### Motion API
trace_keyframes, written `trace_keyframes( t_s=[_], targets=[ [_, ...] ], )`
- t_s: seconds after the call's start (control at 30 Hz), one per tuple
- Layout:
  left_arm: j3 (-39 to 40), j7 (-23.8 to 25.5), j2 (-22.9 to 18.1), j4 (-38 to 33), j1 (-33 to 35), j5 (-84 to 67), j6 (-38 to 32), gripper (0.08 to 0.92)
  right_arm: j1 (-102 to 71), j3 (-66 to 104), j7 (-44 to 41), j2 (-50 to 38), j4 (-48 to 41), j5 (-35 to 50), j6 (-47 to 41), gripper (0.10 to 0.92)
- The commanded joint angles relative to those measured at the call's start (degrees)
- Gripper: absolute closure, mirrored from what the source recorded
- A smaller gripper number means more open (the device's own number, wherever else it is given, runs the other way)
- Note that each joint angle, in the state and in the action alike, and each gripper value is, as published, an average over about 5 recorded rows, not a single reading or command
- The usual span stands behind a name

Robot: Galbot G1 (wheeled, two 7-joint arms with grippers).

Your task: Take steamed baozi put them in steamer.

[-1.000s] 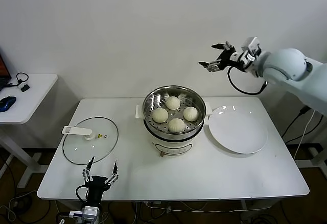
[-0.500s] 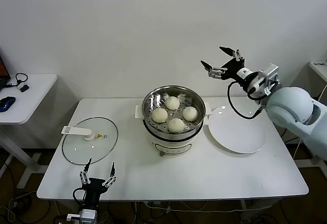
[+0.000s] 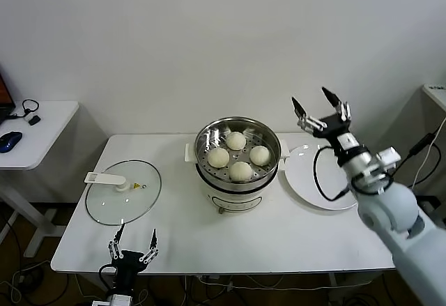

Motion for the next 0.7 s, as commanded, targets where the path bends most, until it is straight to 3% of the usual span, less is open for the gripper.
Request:
trace_keyframes(
  t_s=[0.03, 0.3, 0.7],
  targets=[
    [0.06, -0.37, -2.80, -0.12, 0.70, 0.17, -0.24, 0.177, -29.02, 14.99, -3.22, 19.46, 2.23, -12.49, 8.83, 0.203],
    [0.21, -0.85, -2.80, -1.57, 1.21, -1.00, 0.21, 0.177, -38.17, 10.34, -5.98, 26.00, 2.33, -18.55, 16.95, 0.203],
    [-0.22, -0.88, -2.80, -2.67, 0.53, -1.89, 0.87, 0.177, -46.15, 2.30, -3.90, 25.64, 2.28, -22.16, 24.91, 0.203]
  ],
)
